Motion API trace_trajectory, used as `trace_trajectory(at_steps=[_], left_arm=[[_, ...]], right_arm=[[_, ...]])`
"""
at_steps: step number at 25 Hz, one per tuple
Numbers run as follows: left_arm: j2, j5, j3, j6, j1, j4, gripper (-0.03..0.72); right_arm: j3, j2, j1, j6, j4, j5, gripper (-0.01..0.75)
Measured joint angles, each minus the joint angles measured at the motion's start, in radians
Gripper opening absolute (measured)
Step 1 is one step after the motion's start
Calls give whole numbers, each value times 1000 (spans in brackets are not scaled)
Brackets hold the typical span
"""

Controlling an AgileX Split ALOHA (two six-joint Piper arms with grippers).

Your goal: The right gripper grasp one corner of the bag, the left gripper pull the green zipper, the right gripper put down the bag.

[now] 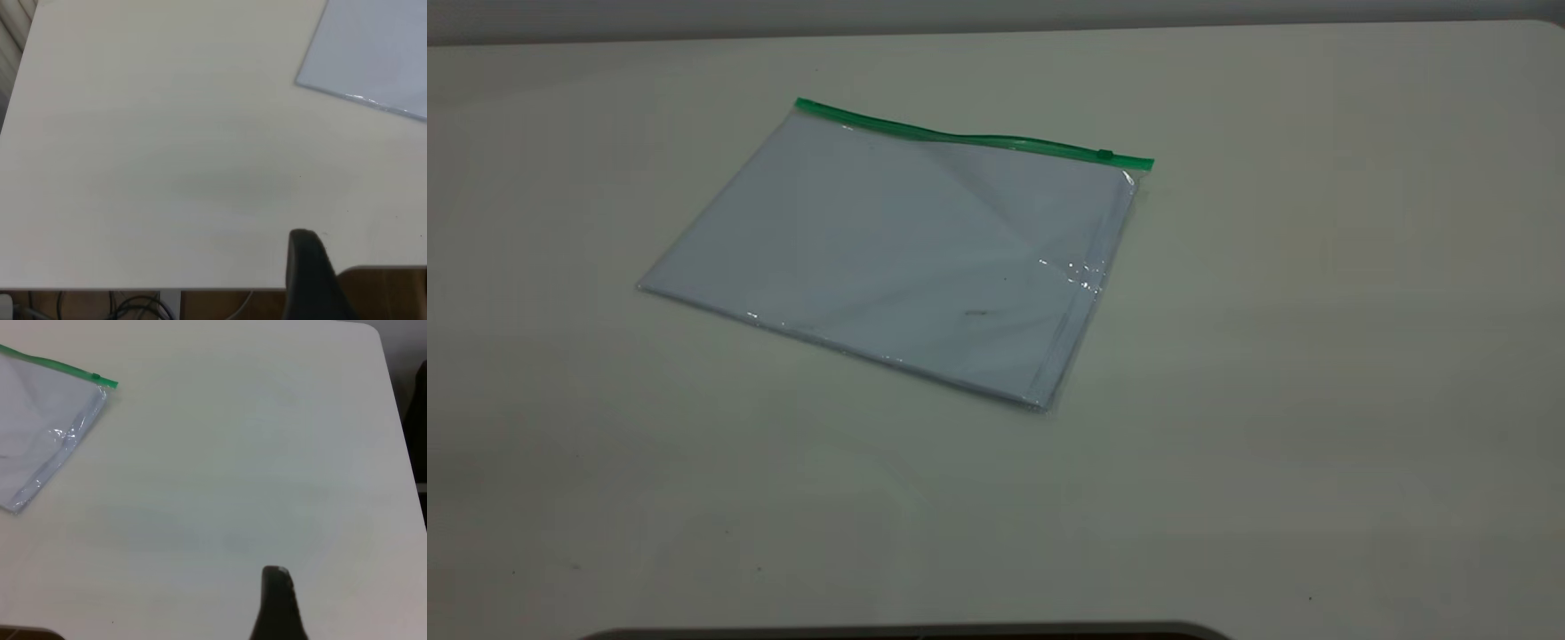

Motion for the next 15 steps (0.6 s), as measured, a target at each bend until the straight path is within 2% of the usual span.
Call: trace_trajectory(at_steps=[15], left_arm=[[0, 0, 0, 0, 0, 9, 466]], right_arm=[[0, 0, 0, 0, 4, 0, 591]])
